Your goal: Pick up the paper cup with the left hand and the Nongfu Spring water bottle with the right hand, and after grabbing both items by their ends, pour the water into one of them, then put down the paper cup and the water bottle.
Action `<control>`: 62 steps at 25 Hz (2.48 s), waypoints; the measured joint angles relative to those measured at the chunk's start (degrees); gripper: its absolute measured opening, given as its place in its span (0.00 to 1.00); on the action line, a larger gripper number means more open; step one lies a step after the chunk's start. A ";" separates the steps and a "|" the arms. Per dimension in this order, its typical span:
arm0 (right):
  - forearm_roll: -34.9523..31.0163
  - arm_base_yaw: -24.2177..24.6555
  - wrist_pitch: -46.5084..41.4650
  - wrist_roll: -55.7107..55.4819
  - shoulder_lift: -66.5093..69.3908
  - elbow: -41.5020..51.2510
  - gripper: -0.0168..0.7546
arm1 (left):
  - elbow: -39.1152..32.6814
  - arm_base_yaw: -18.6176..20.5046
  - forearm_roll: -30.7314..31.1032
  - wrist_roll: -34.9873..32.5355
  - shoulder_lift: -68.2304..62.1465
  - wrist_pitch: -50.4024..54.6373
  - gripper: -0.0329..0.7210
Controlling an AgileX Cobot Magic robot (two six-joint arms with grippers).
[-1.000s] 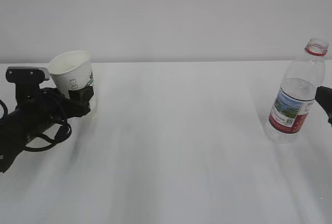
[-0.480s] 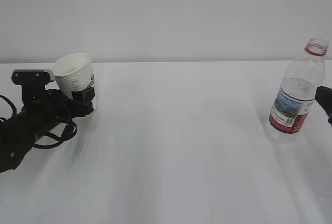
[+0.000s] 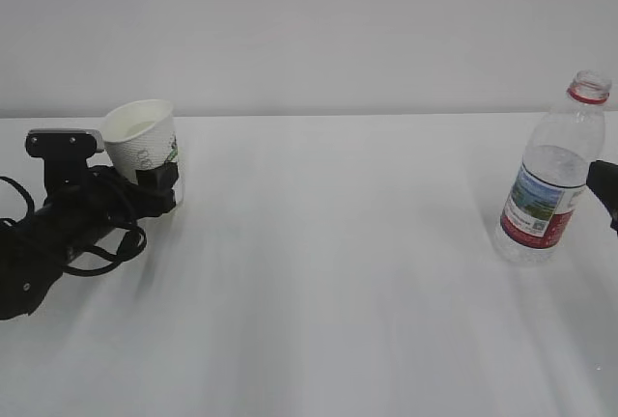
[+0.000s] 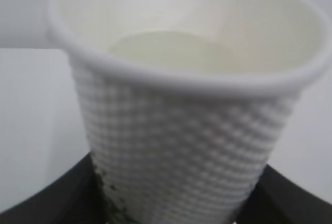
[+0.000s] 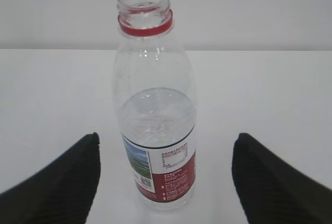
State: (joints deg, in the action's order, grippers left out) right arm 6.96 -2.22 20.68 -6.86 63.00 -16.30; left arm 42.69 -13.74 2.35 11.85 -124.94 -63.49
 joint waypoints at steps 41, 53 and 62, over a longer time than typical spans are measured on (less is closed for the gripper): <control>0.00 0.00 0.00 0.00 0.00 0.00 0.79 | 0.00 0.00 0.32 0.00 0.00 0.00 0.84; 0.00 0.00 0.09 0.00 0.00 0.00 0.79 | 0.00 0.00 -0.14 0.00 0.00 0.00 0.83; 0.00 0.00 0.09 0.00 0.00 0.00 0.79 | 0.00 0.00 -0.41 0.00 0.00 0.00 0.83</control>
State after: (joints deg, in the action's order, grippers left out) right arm 6.96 -2.22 20.77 -6.86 63.00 -16.30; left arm 42.69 -13.74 1.93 11.85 -124.94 -63.49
